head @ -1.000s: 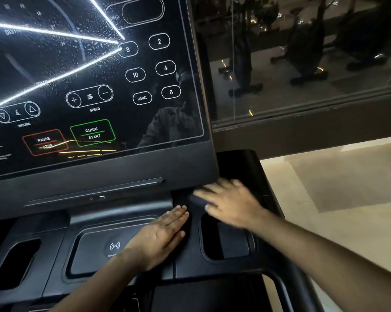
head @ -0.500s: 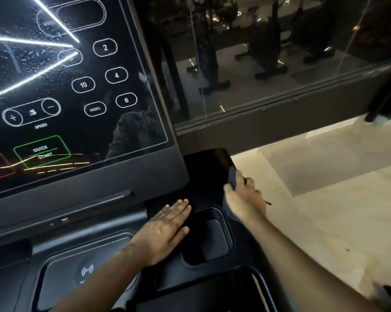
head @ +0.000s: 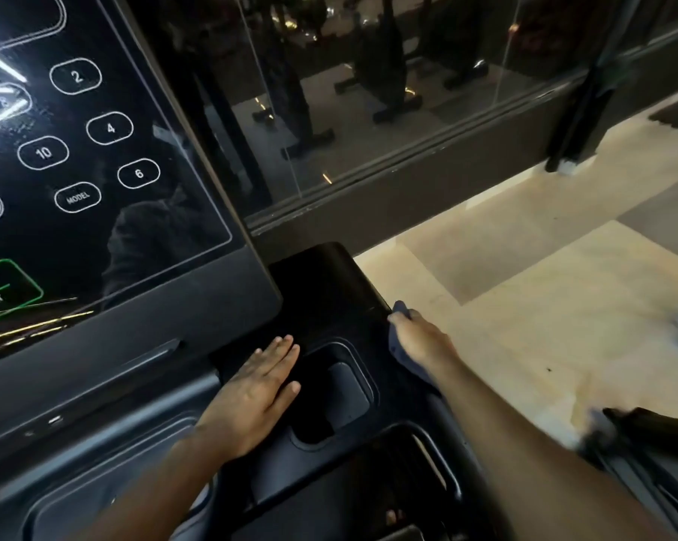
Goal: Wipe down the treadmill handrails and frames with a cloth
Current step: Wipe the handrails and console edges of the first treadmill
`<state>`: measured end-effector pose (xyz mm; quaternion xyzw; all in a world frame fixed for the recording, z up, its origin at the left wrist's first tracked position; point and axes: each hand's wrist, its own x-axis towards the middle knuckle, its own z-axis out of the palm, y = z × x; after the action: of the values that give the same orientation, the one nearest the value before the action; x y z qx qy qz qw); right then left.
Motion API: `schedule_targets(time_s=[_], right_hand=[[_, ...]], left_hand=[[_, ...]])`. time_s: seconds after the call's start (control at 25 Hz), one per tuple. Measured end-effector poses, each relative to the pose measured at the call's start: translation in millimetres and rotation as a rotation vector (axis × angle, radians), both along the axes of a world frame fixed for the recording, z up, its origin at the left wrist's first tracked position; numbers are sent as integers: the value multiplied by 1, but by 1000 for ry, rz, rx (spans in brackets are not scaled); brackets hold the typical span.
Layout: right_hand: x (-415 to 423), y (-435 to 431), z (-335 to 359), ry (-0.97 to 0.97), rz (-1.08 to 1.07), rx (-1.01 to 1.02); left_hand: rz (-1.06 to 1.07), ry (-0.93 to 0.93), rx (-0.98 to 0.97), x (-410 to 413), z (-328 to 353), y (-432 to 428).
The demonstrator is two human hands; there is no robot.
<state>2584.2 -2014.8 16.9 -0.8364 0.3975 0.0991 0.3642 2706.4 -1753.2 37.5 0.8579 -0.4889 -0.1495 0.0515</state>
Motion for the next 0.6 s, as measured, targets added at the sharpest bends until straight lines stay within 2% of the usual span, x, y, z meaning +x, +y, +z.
schedule_targets(time_s=[0.04,0.16,0.28,0.44,0.6], right_hand=[[-6,13,0,-13,-24,-29],[-26,59,8,-95,167,-322],[-33,57,15,-42,99,-203],[-40,101,17,8,387,-474],[-44,114,39,59,456,-455]], left_hand=[[4,14,-2,3,2,0],[-32,8,21,6,4,5],[-44,11,25,4,6,13],[-46,22,7,4,10,23],[-44,92,-9,11,12,34]])
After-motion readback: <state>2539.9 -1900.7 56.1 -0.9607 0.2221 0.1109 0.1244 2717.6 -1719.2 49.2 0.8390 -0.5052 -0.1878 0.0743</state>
